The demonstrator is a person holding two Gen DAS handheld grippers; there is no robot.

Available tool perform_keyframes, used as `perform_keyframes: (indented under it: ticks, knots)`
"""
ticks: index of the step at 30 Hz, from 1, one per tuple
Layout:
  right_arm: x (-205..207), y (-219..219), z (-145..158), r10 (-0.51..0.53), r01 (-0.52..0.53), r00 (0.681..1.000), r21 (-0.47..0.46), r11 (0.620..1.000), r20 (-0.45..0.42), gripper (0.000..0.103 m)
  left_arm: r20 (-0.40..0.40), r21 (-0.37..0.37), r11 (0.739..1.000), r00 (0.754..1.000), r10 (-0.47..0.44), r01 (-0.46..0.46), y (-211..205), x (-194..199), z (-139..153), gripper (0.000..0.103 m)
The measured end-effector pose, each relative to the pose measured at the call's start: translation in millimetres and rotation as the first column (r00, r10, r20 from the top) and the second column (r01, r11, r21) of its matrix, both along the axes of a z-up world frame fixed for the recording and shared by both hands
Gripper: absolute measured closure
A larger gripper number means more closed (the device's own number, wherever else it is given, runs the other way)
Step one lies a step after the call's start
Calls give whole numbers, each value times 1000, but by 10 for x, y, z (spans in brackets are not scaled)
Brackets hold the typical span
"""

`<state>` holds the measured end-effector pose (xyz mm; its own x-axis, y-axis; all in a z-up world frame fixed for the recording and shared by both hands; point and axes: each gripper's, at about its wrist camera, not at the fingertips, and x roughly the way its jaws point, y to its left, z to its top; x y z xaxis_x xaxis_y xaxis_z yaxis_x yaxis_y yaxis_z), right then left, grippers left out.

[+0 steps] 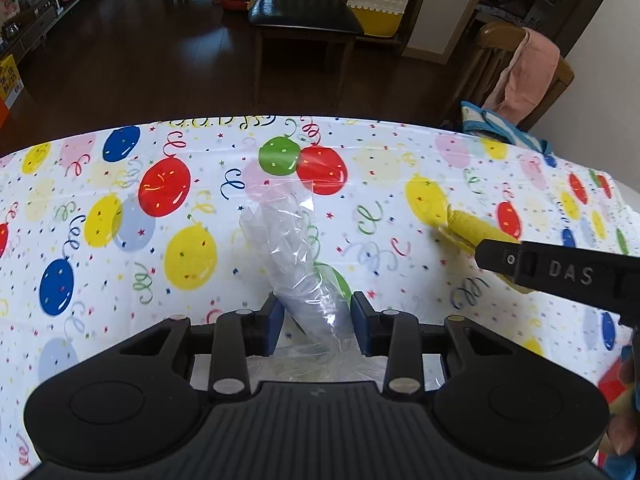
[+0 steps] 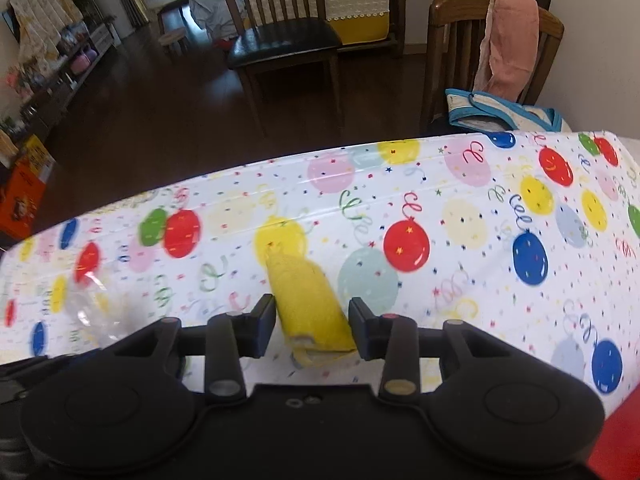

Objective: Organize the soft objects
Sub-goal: 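Lift and carry the plastic bag in the left tool while the right tool carries the sponge to the box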

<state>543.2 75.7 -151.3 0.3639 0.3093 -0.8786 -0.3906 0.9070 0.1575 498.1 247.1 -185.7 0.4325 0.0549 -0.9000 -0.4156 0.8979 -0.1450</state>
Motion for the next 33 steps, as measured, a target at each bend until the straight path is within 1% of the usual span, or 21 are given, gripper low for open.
perform_keyframes:
  ticks: [1, 4, 7, 9, 11, 13, 17, 20, 26, 29, 33]
  knots:
    - [-37, -22, 55, 1, -1, 1000, 11, 1000, 0, 72, 4, -5, 1000, 1000, 1, -1, -12, -26, 33, 67]
    - [-161, -93, 243, 19, -20, 999, 38, 999, 26, 75, 16, -14, 1000, 1000, 5, -5, -60, -112, 158, 67]
    - [-236, -147, 360, 48, -49, 998, 35, 998, 45, 75, 30, -14, 1000, 1000, 2, -2, -120, -203, 303, 67]
    - [-291, -235, 442, 43, -46, 998, 69, 997, 44, 76, 38, -4, 1000, 999, -2, 2, -159, -265, 391, 67]
    - [-381, -316, 545, 51, -55, 998, 93, 994, 47, 76, 50, -14, 1000, 999, 8, -7, -174, -344, 472, 67]
    - [-493, -390, 682, 73, -79, 996, 115, 990, 59, 76, 58, -26, 1000, 998, 9, -7, -197, -418, 552, 67]
    - [-737, -568, 1007, 114, -128, 989, 162, 978, 93, 76, 81, -27, 1000, 997, -14, 17, -308, -587, 753, 67]
    - [-912, -747, 1223, 137, -157, 984, 183, 970, 117, 75, 91, -28, 999, 995, -36, 39, -410, -736, 913, 67]
    - [-1236, -1182, 1546, 178, -208, 972, 219, 953, 151, 75, 126, -34, 995, 988, -88, 93, -680, -1064, 1269, 67]
    - [-1360, -1436, 1680, 184, -221, 969, 245, 944, 165, 75, 149, -32, 993, 983, -106, 112, -825, -1229, 1448, 67]
    - [-1487, -1783, 1798, 200, -243, 964, 275, 930, 176, 75, 174, -35, 993, 979, -106, 114, -1018, -1420, 1666, 67]
